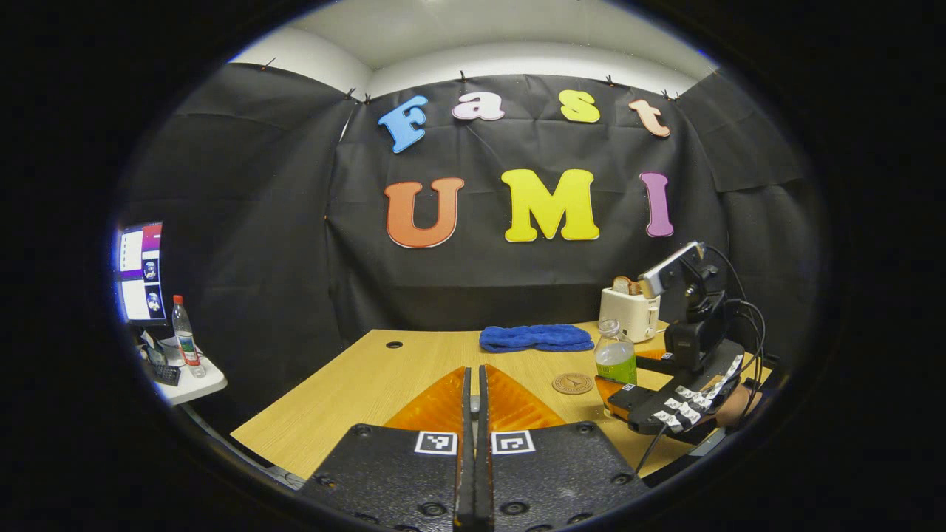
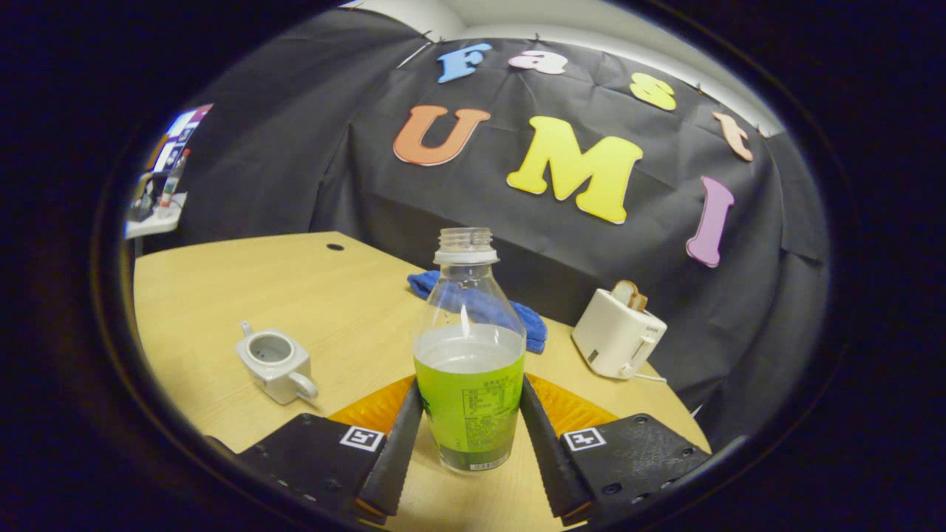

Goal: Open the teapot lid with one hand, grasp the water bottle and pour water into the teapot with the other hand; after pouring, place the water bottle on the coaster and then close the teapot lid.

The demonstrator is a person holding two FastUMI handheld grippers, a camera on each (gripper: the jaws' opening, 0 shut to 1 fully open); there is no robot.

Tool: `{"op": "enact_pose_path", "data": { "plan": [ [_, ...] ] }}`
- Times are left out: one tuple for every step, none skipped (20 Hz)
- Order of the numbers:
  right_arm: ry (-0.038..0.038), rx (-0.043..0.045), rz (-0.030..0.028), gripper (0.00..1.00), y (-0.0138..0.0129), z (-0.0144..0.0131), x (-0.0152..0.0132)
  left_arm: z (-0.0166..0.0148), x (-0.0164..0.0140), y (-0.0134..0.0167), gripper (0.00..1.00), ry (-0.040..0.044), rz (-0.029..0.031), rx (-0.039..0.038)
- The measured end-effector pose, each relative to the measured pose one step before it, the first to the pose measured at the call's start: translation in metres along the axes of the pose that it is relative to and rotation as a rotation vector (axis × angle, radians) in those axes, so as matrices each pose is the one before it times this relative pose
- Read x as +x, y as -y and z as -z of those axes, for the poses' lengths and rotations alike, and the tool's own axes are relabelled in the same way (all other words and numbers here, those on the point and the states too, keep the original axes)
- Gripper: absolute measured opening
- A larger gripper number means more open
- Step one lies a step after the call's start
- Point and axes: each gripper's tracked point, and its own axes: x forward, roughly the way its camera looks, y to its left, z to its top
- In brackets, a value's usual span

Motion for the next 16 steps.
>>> {"op": "enact_pose_path", "data": {
  "plan": [
    [-0.00181, -0.05624, 0.00523, 0.73, -0.00211, -0.00036, 0.00239, 0.00135, -0.00007, -0.0054, 0.03, -0.00696, -0.00878, 0.00854],
    [-0.00553, -0.06182, 0.00494, 0.73, -0.00176, 0.00073, 0.0016, 0.0006, -0.00019, -0.00496, 0.03, -0.00116, -0.00804, 0.00525],
    [-0.00018, -0.06621, 0.01057, 0.73, -0.0006, -0.00057, 0.0013, -0.00001, -0.00038, -0.00212, 0.03, 0.00172, -0.00177, -0.00172],
    [0.00744, -0.06564, 0.01487, 0.73, -0.00027, -0.00067, 0.00008, 0.00045, 0.00061, -0.00156, 0.03, -0.00193, 0.00426, -0.00798],
    [0.00928, -0.06387, 0.00917, 0.73, -0.00211, -0.00115, 0.0003, 0.00185, -0.00023, -0.00198, 0.03, -0.00363, 0.00196, -0.01],
    [0.00154, -0.06184, 0.0071, 0.73, -0.00282, 0.00059, 0.00156, 0.00069, 0.00039, -0.00264, 0.03, -0.00196, -0.00272, -0.00422],
    [-0.00168, -0.05647, 0.00399, 0.73, -0.00373, 0.00138, 0.00043, 0.00046, -0.00015, -0.00295, 0.03, -0.00137, -0.00529, -0.00138],
    [0.00717, -0.04457, 0.00676, 0.74, -0.00211, -0.00067, -0.00064, 0.00058, -0.00084, -0.00277, 0.02, -0.00027, -0.00424, -0.00101],
    [0.0042, -0.03886, 0.00575, 0.75, -0.00301, -0.00342, 0.00183, -0.00119, -0.00141, -0.00235, 0.03, 0.00395, 0.00035, -0.00345],
    [0.00394, -0.04201, 0.01239, 0.73, -0.0006, -0.00213, 0.00166, -0.00122, -0.00056, -0.00149, 0.02, 0.00287, 0.00339, -0.00814],
    [0.00078, -0.04746, 0.01136, 0.75, 0.00076, -0.00099, 0.00202, 0.00099, -0.0004, -0.00085, 0.03, 0.00153, 0.00306, -0.00922],
    [0.00342, -0.04361, 0.0098, 0.74, -0.00073, -0.00203, 0.00063, -0.00107, -0.00036, -0.00155, 0.03, 0.00021, -0.00027, -0.00802],
    [0.00026, -0.04194, 0.01643, 0.74, 0.00062, -0.00262, 0.00202, 0.00069, -0.00037, -0.00325, 0.03, 0.00133, -0.00165, -0.00612],
    [0.00309, -0.04617, 0.0164, 0.74, 0.00328, -0.00211, 0.00215, 0.00024, 0.0002, -0.00071, 0.03, -0.00107, -0.00129, -0.00405],
    [0.00499, -0.04443, 0.01453, 0.73, 0.00226, -0.00248, 0.00303, 0.00085, 0.00039, -0.00036, 0.03, -0.00263, 0.00066, -0.00087],
    [0.00399, -0.039, 0.01216, 0.73, 0.00167, -0.00018, 0.00232, -0.00002, 0.00048, -0.00033, 0.03, -0.00084, -0.00022, 0.00078]
  ]
}}
